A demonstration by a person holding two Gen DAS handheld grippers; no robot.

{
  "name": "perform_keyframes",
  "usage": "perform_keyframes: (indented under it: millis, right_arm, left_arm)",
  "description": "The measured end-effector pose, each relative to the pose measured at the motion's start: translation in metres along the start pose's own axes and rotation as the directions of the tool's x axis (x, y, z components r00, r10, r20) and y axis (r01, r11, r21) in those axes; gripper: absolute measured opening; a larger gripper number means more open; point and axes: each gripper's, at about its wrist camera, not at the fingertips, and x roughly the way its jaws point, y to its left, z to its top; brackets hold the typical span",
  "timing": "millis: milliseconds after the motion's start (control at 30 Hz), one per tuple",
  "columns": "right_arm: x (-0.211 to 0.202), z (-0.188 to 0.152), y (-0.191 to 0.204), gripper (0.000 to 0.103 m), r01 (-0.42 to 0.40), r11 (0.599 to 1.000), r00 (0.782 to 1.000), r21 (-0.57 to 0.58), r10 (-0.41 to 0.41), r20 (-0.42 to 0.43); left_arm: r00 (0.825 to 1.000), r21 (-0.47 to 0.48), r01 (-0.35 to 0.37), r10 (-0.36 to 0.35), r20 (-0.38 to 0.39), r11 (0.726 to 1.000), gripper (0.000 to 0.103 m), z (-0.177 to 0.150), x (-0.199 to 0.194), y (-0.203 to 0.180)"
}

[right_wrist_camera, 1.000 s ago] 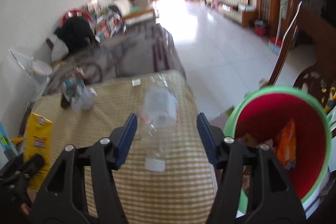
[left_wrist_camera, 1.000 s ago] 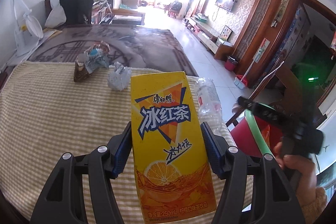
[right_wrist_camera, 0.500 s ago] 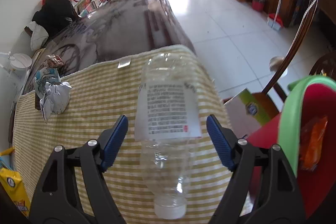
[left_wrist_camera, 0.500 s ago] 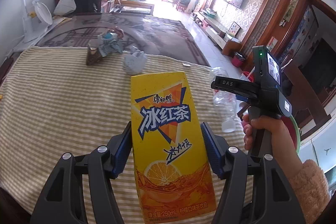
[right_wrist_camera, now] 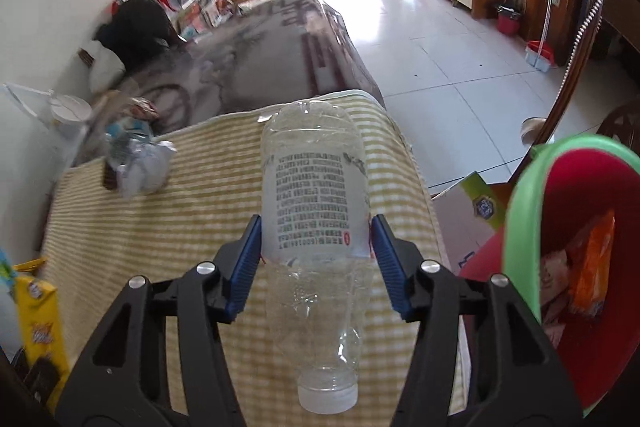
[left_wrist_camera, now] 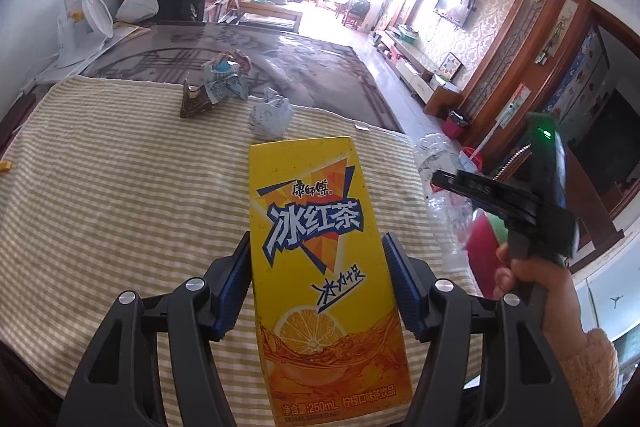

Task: Collect trash
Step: 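Carry the carton and bottle over the red bin and release both inside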

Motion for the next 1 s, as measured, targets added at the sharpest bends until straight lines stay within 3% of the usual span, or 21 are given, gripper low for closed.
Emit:
perform_keyframes:
  millis: [233, 433, 500, 700, 767, 900, 1000]
  right_arm:
    - [-0.065, -0.016, -0.042, 0.053, 0.034, 0.997, 0.990, 0.066, -0.043, 0.137]
    - [-0.116, -0.016, -0.102, 0.053, 0.140, 0.960, 0.938, 0.240, -0.207, 0.280]
    - [-0.121, -0.015, -0.115, 0.053, 0.196, 0.943, 0.921, 0.269, -0.271, 0.281]
    - [-0.106, -0.018, -0.128, 0.058, 0.263, 0.923, 0.915, 0.281, -0.331, 0.230]
    - [-0.109, -0.017, -0.130, 0.074, 0.287, 0.910, 0.896, 0.301, -0.366, 0.250]
    - [-0.130, -0.024, -0.145, 0.084, 0.307, 0.877, 0.853, 0.369, -0.425, 0.302]
    - [-0.145, -0.030, -0.158, 0.092, 0.316, 0.831, 0.801, 0.459, -0.492, 0.341]
  left_arm:
    - [0.999, 0.017, 0.031, -0.030, -0.014, 0.999, 0.060, -0.006, 0.004, -0.007]
    - [0.997, 0.038, 0.070, -0.069, -0.023, 0.997, 0.060, -0.007, 0.013, -0.020]
    - [0.996, 0.051, 0.092, -0.091, -0.027, 0.994, 0.060, -0.006, 0.018, -0.030]
    - [0.984, 0.123, 0.179, -0.175, -0.044, 0.976, 0.060, -0.002, 0.035, -0.081]
    - [0.976, 0.140, 0.218, -0.212, -0.052, 0.966, 0.060, 0.000, 0.042, -0.100]
    - [0.946, 0.189, 0.324, -0.312, -0.089, 0.927, 0.060, 0.008, 0.063, -0.153]
    - [0.923, 0.229, 0.385, -0.367, -0.119, 0.894, 0.060, 0.013, 0.080, -0.193]
